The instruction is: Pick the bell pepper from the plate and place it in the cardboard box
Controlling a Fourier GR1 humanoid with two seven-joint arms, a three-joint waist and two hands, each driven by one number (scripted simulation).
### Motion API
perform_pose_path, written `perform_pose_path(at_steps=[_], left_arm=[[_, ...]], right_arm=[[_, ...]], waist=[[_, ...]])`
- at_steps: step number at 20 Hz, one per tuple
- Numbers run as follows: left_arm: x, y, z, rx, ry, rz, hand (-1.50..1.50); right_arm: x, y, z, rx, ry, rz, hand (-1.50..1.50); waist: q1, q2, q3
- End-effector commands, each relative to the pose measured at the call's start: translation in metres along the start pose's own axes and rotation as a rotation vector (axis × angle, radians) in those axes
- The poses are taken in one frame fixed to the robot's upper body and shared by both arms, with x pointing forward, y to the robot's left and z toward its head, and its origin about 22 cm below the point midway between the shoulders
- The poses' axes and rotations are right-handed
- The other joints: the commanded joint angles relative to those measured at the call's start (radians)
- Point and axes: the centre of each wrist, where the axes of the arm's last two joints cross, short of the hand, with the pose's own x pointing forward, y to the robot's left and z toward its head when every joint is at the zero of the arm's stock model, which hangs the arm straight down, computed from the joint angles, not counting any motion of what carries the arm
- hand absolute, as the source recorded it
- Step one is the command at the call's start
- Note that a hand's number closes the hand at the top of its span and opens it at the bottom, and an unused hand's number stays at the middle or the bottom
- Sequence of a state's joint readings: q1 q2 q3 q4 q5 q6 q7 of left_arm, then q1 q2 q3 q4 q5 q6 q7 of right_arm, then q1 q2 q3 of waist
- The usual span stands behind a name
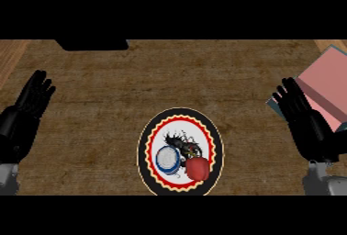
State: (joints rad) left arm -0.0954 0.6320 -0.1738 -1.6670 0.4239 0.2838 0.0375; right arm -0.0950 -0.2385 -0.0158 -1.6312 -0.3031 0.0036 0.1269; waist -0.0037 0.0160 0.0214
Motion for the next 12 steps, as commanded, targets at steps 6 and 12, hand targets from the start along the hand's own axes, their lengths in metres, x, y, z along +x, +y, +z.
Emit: perform_pose_path(at_steps=[6, 12], left_arm=[[-0.014, -0.02, 0.009, 0.134, 0.073, 0.162, 0.0], [-0.017, -0.044, 0.006, 0.065, 0.12, 0.215, 0.0]], right_arm=[[-0.01, -0.058, 0.07, -0.53, -0.109, 0.088, 1.5], [-0.06, -0.025, 0.104, -0.53, -0.082, 0.547, -1.5]], waist=[[-0.047, -0.027, -0.022], [-0.014, -0.018, -0.021]])
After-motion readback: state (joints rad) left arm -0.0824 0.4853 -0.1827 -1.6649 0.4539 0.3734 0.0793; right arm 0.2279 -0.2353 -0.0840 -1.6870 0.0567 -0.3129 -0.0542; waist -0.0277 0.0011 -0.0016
